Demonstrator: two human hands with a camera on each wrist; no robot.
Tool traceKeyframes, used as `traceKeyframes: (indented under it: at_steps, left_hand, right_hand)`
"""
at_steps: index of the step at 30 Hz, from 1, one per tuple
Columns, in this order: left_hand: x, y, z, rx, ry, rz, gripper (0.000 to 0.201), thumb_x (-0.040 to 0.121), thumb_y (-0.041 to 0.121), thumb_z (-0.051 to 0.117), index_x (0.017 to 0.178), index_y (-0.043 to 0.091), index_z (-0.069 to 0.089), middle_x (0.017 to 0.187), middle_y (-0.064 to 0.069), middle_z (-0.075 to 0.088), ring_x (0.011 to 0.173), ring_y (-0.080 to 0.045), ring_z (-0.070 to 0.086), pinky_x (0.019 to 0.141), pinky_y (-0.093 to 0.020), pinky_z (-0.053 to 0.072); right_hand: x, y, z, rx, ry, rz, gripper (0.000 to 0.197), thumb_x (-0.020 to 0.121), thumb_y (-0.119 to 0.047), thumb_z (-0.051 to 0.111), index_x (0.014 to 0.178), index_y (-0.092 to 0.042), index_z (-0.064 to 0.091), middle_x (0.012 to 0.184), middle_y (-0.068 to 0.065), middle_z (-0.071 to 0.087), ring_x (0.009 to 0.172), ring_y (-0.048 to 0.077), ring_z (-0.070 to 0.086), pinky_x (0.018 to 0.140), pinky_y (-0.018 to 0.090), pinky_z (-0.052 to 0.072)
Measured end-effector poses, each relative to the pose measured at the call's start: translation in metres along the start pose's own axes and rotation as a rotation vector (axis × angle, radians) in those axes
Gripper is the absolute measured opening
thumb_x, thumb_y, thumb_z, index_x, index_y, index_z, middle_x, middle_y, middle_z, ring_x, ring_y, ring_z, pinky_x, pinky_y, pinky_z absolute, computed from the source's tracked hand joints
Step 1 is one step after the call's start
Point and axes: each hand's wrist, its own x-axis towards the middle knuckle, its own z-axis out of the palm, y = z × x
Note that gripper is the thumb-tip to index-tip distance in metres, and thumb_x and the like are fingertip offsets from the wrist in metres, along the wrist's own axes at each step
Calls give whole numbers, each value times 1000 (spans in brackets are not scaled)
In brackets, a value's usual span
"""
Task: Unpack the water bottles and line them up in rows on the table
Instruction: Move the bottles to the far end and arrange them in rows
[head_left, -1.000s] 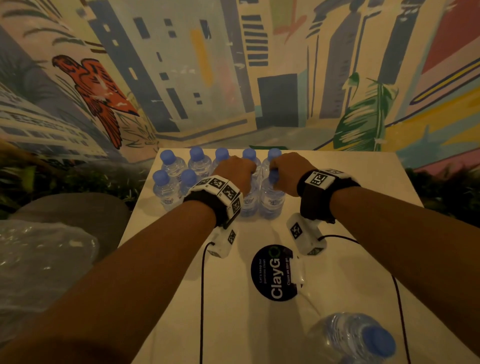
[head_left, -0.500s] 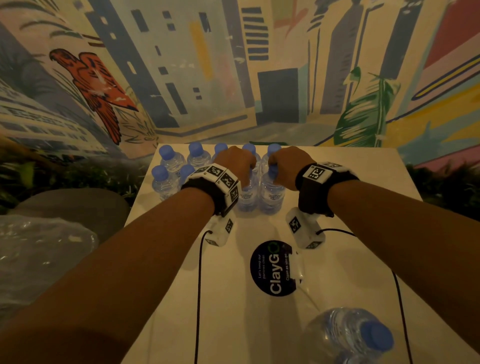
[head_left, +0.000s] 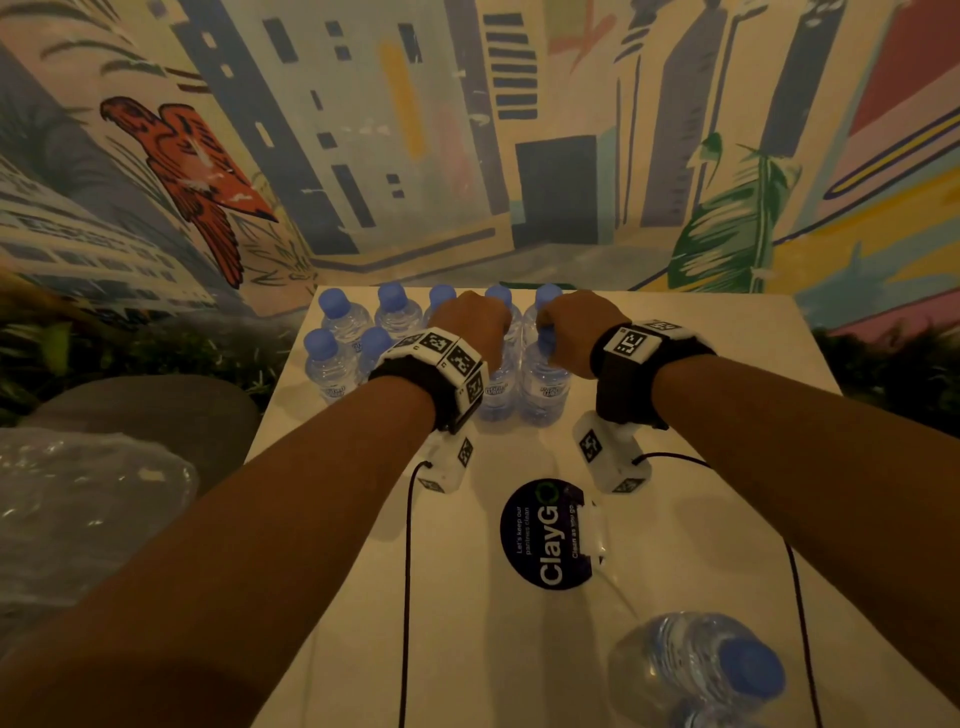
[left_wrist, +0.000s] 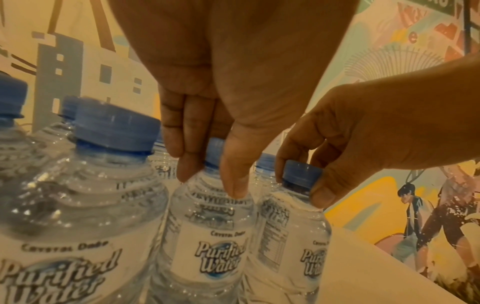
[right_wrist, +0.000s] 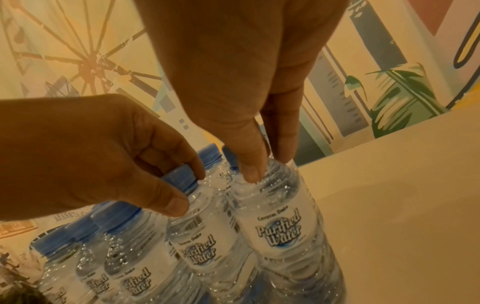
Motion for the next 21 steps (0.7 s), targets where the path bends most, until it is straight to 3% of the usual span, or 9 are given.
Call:
traceKeyframes:
  at_steps: [4,8,11,15,18,21]
  left_hand:
    - [-2,1,2,-18,45,-11,20,84,14,61,104,14,60,84,0,57,91,-26,64,81,-33,46]
    - [-2,3,2,4,44,7,17,86,12,59,103,11,61,91,-6,64,92,-27,64,81,-33,47]
    - [-4,5,2,11,58,1,17,87,13,59,103,12,62,85,-3,59,90,-24,64,77,-30,44]
    - [-4,8,1,52,37,-9,15,87,12,58,102,10,61,85,-3,58,92,-26,65,79,-32,48]
    - [-4,8,0,111,-4,-35,18,86,12,58,103,11,62,90,-8,60,96,-29,65,76,-34,48]
    - [-9,10,-1,97,-33,-39,16,85,15,55,101,12,60,91,-7,59,100,-31,63,84,-37,47]
  right_hand:
    - [0,1,3,2,21,-11,25,89,-18,58,109,-4,53,85,8,49,92,34,61,69,29,37]
    - [1,2,5,-6,30,-22,24,88,-18,58,108,-5,54,85,7,49,87,32,60,69,29,37]
    - [-1,1,4,-6,29,-16,26,88,-19,59,109,-6,53,85,7,49,80,28,55,69,28,36]
    - [-7,1,-1,4,-12,0,26,89,-20,57,110,-5,53,87,10,53,90,32,61,69,29,36]
    - [-22,3,-13,-28,-71,-28,34,88,-23,60,119,-10,53,111,14,63,106,33,60,83,35,46]
    - [-52,4,-39,-32,-84,-89,56,82,-21,69,133,-14,46,133,12,55,117,31,55,100,37,42]
